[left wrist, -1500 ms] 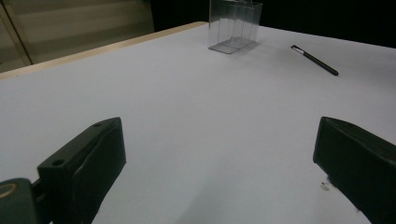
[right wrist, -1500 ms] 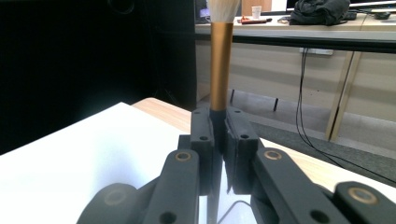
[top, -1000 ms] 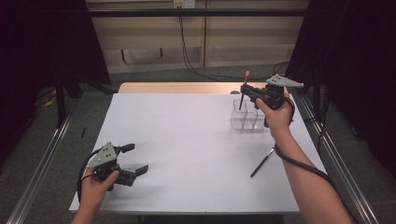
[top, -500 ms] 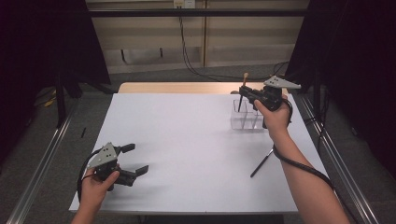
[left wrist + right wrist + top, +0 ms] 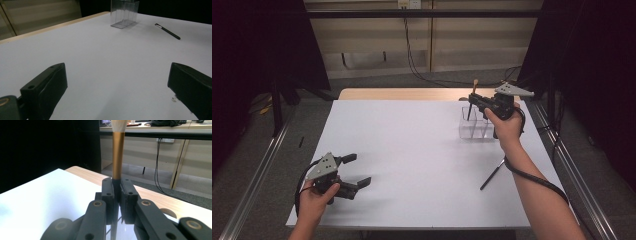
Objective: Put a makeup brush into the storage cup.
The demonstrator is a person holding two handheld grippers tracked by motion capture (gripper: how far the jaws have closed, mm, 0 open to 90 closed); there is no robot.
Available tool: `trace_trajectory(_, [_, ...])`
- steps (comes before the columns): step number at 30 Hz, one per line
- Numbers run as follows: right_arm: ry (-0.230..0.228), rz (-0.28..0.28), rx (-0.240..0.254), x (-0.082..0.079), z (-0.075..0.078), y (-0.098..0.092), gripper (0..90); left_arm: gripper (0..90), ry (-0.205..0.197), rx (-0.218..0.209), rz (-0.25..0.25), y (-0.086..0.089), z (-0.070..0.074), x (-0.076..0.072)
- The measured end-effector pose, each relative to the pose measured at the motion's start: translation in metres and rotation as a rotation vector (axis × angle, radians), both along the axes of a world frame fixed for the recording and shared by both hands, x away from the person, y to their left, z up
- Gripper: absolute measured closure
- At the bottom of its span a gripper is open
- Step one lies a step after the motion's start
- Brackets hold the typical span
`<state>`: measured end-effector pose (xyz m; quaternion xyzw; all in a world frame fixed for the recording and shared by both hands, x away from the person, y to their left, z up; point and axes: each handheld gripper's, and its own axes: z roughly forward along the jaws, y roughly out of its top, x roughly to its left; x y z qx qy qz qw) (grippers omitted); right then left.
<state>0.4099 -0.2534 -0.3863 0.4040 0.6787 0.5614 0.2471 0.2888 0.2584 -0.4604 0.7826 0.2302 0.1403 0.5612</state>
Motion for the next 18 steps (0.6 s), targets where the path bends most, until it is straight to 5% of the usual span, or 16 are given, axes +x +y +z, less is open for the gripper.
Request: trace_trajectory(18, [0.011,0.004,-0.008,0.0003,-0.0061,0.0011,83.3,2.5,0.000,0.001,-0.001,0.0000,-0.0001,0.0001])
